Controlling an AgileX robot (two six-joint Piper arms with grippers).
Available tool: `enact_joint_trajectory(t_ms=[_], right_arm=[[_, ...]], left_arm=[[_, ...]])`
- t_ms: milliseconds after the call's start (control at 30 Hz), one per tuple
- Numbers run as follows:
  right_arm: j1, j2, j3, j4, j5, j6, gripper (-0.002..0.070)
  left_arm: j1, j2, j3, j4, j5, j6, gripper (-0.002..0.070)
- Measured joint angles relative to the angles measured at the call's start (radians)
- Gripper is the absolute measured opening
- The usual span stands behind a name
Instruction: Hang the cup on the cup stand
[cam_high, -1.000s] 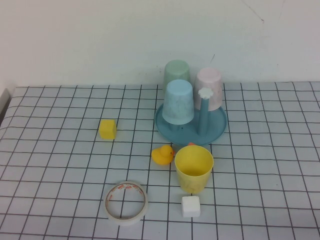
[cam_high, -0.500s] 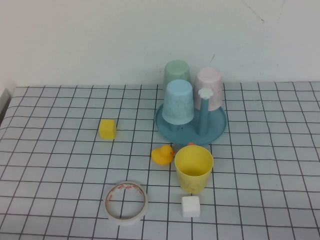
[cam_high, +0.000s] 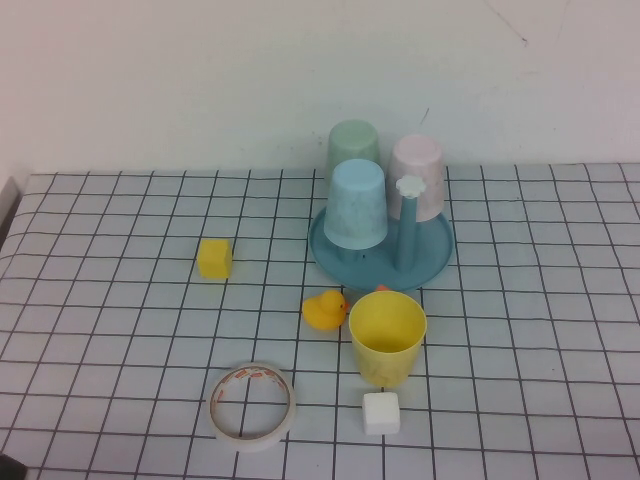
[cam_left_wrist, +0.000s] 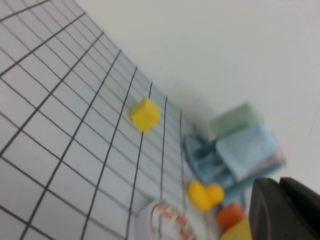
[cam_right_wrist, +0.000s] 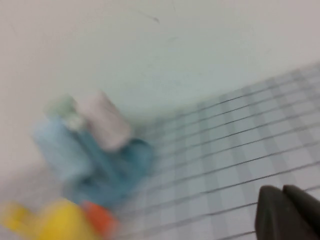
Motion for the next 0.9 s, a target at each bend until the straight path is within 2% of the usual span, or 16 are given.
enact_joint_trajectory(t_ms=[100, 167, 267, 467, 633, 767, 900], right_arm=[[0.000, 0.000, 0.000, 0.320, -0.007, 0.099, -0.0001], [0.000, 0.000, 0.000, 0.471, -0.013, 0.127, -0.0001], [0.000, 0.000, 0.000, 0.580, -0.029, 0.135, -0.0001], [0.000, 0.000, 0.000, 0.623, -0.059, 0.090, -0.0001], [0.000, 0.000, 0.000, 0.626, -0.029, 0.026, -0.0001], [0.000, 0.000, 0.000, 0.626, 0.064, -0.015, -0.0001], [0.000, 0.000, 0.000, 0.621, 0.157, -0.024, -0.0001]], left_arm=[[0.000, 0.000, -0.041, -0.008, 0.106, 0.200, -0.0002], [0.000, 0.008, -0.096, -0.008, 0.176, 0.310, -0.0002], [0.000, 0.085, -0.190, 0.019, 0.273, 0.404, -0.0002], [0.000, 0.360, -0.380, 0.125, 0.494, 0.586, -0.0001], [0.000, 0.586, -0.582, 0.234, 0.607, 0.693, -0.0001], [-0.019, 0.751, -0.751, 0.347, 0.659, 0.710, -0.0001], [-0.091, 0.886, -0.879, 0.421, 0.698, 0.690, -0.0001]])
